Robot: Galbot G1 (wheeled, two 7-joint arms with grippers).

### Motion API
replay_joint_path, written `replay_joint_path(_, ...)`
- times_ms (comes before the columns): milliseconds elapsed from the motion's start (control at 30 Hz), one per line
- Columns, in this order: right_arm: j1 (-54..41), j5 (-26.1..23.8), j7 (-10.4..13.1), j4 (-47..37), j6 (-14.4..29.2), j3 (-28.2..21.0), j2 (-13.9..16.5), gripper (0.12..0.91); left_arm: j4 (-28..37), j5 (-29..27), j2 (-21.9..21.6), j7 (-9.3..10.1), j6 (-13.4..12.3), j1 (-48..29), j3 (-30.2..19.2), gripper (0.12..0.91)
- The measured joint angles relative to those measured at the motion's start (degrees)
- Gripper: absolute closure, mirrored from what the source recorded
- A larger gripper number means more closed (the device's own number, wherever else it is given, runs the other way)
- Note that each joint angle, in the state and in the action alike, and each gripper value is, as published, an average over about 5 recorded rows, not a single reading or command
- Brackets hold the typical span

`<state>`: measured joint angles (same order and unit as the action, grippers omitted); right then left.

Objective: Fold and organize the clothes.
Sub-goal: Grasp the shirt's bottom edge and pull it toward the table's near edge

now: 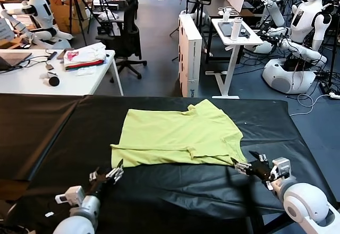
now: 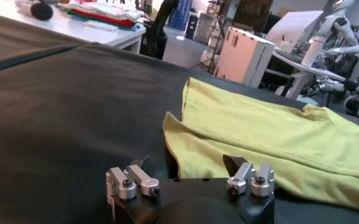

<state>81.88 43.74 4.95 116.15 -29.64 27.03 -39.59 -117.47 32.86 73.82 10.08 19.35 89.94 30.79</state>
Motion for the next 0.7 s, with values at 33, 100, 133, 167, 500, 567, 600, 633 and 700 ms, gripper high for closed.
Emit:
replay_joint_path(33, 0.1, 0.0, 0.0, 0.0, 0.0, 0.0, 0.0, 0.357, 0.1, 0.0, 0.0, 0.0, 0.0, 0.1, 0.0, 0.386)
replay_joint_path(100, 0.4, 0.2, 0.0, -0.1, 0.0, 0.0, 0.1, 0.44, 0.1, -0.1, 0.0, -0.01, 0.0, 0.2, -0.1, 0.512)
replay_joint_path(133, 0.5, 0.3, 0.0, -0.2, 0.0, 0.0, 0.1, 0.49, 0.1, -0.1, 0.0, -0.03, -0.1, 0.3, -0.1, 0.564)
replay_joint_path(167, 0.6, 0.6, 0.1, -0.2, 0.0, 0.0, 0.2, 0.559, 0.2, -0.1, 0.0, -0.05, -0.1, 0.4, -0.1, 0.612)
replay_joint_path(500, 1.6, 6.1, 3.3, 1.3, -1.8, 1.0, 2.2, 0.887, -1.5, -0.1, -1.9, -0.41, -0.2, 2.2, 0.8, 0.881)
replay_joint_path(567, 1.7, 7.8, 4.3, 1.8, -2.6, 1.3, 2.7, 0.887, -2.0, 0.0, -2.7, -0.36, -0.3, 2.9, 1.2, 0.882)
replay_joint_path(600, 1.7, 8.6, 4.9, 2.1, -3.1, 1.4, 2.9, 0.887, -2.3, 0.1, -3.1, -0.35, -0.3, 3.2, 1.5, 0.882)
replay_joint_path(633, 1.8, 9.4, 5.5, 2.3, -3.7, 1.6, 3.2, 0.887, -2.5, 0.1, -3.5, -0.35, -0.3, 3.6, 1.7, 0.882)
replay_joint_path(700, 2.0, 11.0, 6.9, 2.8, -5.1, 1.9, 3.7, 0.887, -3.0, 0.2, -4.5, -0.36, -0.3, 4.4, 2.3, 0.882)
